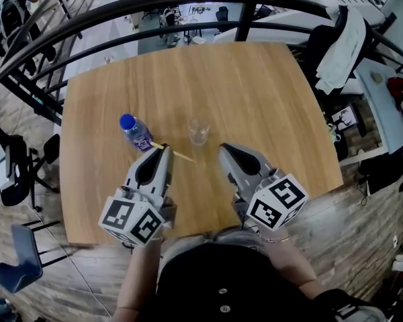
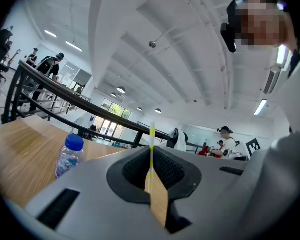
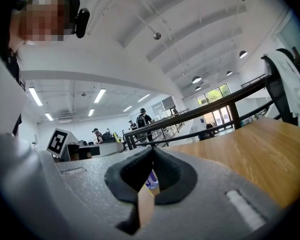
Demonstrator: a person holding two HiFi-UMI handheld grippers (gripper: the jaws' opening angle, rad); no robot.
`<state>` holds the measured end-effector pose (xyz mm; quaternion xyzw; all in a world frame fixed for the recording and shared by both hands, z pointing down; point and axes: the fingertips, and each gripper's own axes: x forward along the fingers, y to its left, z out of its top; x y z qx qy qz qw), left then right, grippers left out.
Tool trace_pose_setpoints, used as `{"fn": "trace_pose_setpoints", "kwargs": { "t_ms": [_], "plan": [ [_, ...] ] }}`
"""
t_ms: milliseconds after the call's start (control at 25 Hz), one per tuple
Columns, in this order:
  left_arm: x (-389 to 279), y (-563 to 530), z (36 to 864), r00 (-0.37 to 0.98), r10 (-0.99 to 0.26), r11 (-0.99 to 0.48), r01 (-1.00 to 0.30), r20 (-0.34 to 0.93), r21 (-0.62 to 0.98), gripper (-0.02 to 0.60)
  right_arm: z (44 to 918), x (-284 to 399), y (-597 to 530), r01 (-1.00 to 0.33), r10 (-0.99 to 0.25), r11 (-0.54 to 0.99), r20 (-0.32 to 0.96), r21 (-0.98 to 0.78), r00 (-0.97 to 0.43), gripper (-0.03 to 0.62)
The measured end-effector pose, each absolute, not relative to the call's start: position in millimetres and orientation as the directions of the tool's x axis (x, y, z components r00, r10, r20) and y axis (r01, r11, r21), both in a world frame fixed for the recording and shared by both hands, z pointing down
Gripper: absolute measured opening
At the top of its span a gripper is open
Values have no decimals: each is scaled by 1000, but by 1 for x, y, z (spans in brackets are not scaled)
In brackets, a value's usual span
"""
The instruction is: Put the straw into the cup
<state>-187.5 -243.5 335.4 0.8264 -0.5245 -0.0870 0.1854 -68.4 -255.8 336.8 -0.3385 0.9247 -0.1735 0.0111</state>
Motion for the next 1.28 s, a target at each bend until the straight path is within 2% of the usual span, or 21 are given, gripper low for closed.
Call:
{"fn": "trace_pose_setpoints", "kwargs": {
  "t_ms": [560,1280],
  "plan": [
    [-194,-304,303,423,-906,-400,-837,-21,372,32,332,-61,-304,-609,-618,727,84,-317,-781,-2],
    [-195,-357,353,378,-924,-328,-861,57,389,32,372,-62,-346,-610,-597,702,163,-369,-785,-2]
  ]
}}
